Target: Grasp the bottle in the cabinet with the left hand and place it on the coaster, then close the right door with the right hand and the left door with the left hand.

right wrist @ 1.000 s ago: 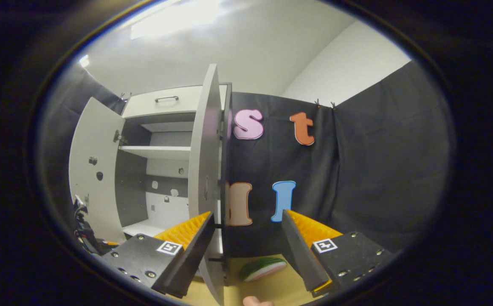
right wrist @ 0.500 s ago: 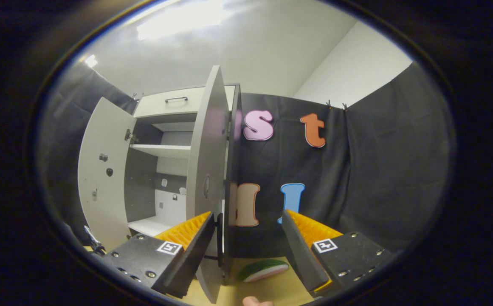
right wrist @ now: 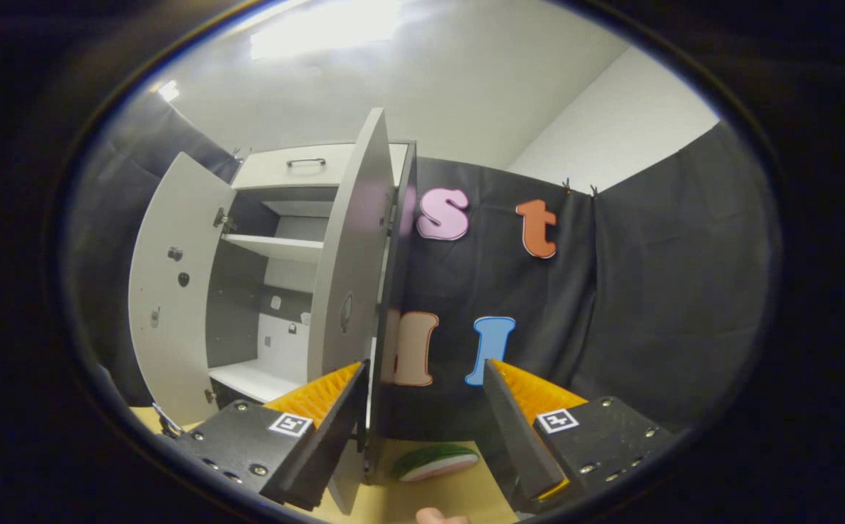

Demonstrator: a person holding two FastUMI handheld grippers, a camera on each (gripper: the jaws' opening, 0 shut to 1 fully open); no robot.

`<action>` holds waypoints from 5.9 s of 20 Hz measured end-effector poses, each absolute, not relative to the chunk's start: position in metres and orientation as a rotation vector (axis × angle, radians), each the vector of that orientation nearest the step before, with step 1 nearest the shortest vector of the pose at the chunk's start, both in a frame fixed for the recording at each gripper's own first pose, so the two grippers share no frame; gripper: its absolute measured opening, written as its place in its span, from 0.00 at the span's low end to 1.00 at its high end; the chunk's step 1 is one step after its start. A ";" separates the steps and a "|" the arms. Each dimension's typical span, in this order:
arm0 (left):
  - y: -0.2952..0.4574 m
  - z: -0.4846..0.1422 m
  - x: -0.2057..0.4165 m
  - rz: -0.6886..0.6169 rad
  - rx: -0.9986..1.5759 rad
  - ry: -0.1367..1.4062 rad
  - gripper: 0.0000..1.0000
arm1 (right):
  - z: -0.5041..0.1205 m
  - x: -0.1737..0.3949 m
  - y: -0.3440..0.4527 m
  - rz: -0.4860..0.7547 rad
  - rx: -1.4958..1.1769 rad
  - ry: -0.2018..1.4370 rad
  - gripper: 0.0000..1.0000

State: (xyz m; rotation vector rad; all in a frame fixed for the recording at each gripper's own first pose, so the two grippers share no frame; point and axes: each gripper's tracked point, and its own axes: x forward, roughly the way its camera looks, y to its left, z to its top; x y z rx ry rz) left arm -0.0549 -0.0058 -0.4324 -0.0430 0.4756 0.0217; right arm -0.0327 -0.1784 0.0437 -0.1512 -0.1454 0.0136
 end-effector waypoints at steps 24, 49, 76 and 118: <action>-0.024 -0.394 -0.060 -0.016 0.009 0.438 0.80 | 0.023 -0.007 -0.171 0.030 -0.118 -0.096 0.96; 0.092 -0.135 -0.040 0.160 0.034 0.107 0.98 | -0.008 0.011 -0.107 0.029 -0.062 0.002 0.92; 0.196 -0.097 -0.094 0.334 0.042 0.059 0.98 | -0.034 0.042 0.071 0.337 -0.008 0.075 0.92; 0.269 -0.112 -0.067 0.354 0.041 0.080 0.95 | -0.050 0.047 0.095 0.279 -0.011 0.057 0.95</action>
